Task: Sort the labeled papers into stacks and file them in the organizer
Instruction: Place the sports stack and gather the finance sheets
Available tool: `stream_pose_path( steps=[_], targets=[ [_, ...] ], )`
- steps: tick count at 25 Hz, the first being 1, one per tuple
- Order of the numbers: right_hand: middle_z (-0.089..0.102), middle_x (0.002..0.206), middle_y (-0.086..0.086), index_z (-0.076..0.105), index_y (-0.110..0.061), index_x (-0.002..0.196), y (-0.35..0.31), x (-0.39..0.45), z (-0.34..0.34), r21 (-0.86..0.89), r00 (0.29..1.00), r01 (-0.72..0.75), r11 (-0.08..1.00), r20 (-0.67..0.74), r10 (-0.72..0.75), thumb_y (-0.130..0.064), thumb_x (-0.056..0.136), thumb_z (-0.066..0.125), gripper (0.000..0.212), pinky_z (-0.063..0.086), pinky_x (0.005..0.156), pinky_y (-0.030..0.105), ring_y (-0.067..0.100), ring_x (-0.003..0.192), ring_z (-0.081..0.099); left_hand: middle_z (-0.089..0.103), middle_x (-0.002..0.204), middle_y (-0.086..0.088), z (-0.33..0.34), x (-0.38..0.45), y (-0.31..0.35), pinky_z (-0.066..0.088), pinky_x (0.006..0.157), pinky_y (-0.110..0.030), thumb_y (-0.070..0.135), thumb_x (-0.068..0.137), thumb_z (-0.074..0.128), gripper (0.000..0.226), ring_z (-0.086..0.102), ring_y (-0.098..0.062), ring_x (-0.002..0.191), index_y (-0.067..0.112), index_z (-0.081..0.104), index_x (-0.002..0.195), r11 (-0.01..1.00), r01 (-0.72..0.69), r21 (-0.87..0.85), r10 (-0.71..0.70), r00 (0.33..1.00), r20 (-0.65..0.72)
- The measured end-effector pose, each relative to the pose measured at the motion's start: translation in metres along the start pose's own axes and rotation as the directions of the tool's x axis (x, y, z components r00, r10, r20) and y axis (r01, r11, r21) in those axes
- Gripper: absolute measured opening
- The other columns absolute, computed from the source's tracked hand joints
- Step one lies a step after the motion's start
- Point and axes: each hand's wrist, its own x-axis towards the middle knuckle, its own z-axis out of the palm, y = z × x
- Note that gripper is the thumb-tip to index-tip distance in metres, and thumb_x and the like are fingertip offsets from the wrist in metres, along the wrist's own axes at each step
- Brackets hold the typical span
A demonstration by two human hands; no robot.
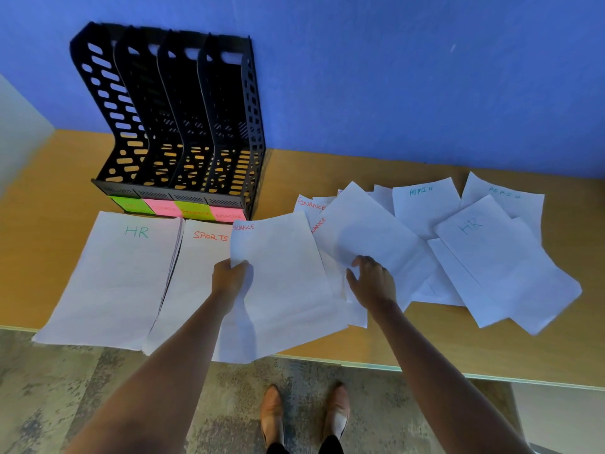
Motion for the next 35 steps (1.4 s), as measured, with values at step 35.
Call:
stream_pose_path(
  steps=[35],
  targets=[
    [0.057,0.131,0.013,0.048,-0.008,0.133,-0.071,-0.004,0.025,0.241,0.979,-0.185,0.953,-0.042,0.201,-0.02,0.092,0.061,0.045,0.049,0.096,0.04,0.031,0.119,0.056,0.062,0.134,-0.011,-0.013,-0.003,-0.003,0.042,0.109,-0.044,0.022,0.092,0.069,0.045,0.058,-0.031,0.122,0.009,0.058,0.134,0.995,-0.086,-0.06,0.098,0.962,0.254]
  ],
)
